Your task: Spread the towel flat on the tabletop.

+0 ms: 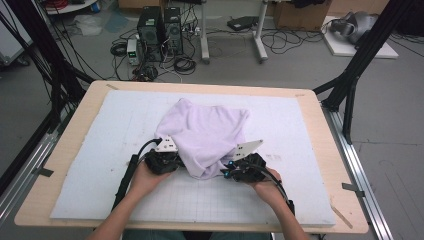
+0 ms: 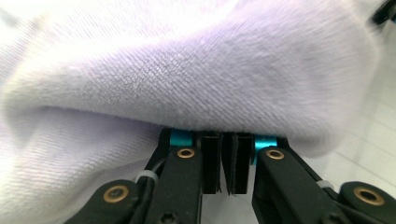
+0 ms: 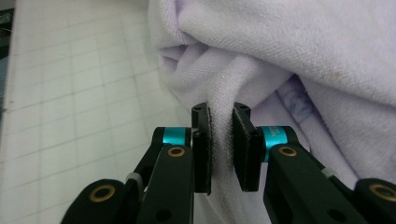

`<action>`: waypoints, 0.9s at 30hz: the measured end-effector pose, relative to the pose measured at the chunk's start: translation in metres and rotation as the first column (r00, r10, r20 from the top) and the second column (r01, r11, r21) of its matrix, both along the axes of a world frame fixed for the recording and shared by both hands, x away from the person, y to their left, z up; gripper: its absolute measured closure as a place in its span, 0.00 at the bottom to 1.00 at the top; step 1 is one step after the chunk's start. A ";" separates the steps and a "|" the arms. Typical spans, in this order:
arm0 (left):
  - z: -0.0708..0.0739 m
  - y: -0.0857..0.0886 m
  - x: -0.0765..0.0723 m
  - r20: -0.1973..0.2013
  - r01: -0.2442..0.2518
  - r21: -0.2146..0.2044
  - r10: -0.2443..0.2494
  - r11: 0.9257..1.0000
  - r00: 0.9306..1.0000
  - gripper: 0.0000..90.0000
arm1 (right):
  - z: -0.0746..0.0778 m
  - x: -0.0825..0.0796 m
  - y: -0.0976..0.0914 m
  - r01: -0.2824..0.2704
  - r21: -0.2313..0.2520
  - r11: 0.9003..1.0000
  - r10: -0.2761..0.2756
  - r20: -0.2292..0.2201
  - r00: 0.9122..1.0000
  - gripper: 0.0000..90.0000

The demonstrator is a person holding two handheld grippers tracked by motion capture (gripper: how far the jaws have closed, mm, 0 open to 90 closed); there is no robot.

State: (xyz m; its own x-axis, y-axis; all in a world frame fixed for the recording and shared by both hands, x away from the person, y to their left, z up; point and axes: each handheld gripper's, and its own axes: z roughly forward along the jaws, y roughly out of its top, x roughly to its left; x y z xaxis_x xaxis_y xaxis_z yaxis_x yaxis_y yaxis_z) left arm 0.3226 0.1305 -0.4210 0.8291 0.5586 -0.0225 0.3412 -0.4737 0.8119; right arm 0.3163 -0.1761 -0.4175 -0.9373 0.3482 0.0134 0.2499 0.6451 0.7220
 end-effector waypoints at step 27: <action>0.006 0.006 0.031 -0.028 -0.076 0.046 0.078 0.996 0.997 0.96 | 0.005 0.012 0.011 0.036 0.011 0.999 -0.035 -0.065 0.997 0.79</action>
State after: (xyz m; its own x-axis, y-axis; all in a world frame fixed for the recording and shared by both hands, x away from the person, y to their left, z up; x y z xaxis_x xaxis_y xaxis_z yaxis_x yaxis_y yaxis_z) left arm 0.3533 0.1369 -0.4147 0.7830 0.6217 -0.0195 0.4014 -0.4810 0.7794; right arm 0.3287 -0.1650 -0.4123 -0.9213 0.3808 0.0782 0.3191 0.6259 0.7116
